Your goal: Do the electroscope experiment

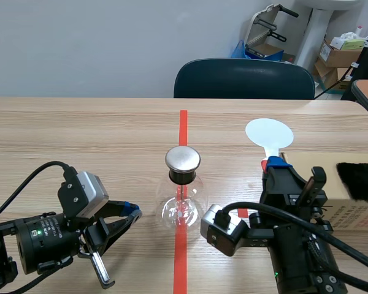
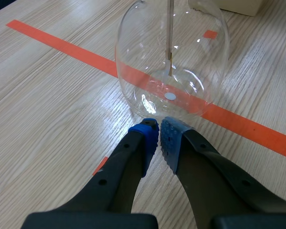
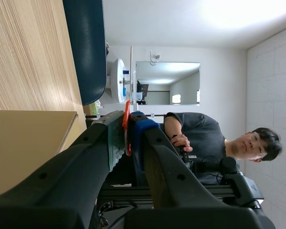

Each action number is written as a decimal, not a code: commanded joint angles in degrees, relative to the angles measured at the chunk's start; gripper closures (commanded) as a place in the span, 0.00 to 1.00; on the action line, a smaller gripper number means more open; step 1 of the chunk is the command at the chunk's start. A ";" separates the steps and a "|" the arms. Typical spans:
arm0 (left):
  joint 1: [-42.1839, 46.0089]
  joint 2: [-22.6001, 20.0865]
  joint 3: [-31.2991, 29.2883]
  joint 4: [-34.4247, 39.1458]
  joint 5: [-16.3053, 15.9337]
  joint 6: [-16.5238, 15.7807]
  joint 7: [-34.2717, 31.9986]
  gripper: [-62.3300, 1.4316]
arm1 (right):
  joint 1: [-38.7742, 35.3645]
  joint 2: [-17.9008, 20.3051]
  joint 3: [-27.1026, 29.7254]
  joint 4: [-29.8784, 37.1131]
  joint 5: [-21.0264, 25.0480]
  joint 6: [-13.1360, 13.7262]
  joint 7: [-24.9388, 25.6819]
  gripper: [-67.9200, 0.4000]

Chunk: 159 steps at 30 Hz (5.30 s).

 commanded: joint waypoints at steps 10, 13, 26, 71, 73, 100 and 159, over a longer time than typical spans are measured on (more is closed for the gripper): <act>0.17 0.13 -0.09 1.05 -0.37 0.07 1.99 0.87 | 0.68 0.61 0.11 0.96 -0.04 -0.85 -0.42 0.99; 0.15 0.13 -0.09 1.05 -0.37 0.07 1.99 0.87 | 0.68 0.61 0.11 0.96 -0.04 -0.85 -0.42 0.99; 0.15 0.13 -0.09 1.05 -0.37 0.04 1.97 0.87 | 0.68 0.61 0.11 0.96 -0.04 -0.85 7.87 0.99; 0.15 0.15 -0.09 1.05 -0.42 0.02 1.77 0.87 | 0.15 0.76 0.11 1.79 -0.04 -0.83 26.56 0.99; 0.17 0.15 -0.09 1.05 -0.42 0.02 1.77 0.87 | -0.09 0.76 0.11 1.88 -0.04 -0.83 23.82 0.99; 0.17 0.15 -0.09 1.05 -0.39 0.00 1.81 0.87 | -5.20 1.09 1.07 5.44 -0.04 -1.05 4.96 0.99; 0.15 0.13 -0.09 1.05 -0.39 0.00 1.99 0.87 | -5.20 1.07 1.07 5.44 -0.04 -1.05 22.10 0.99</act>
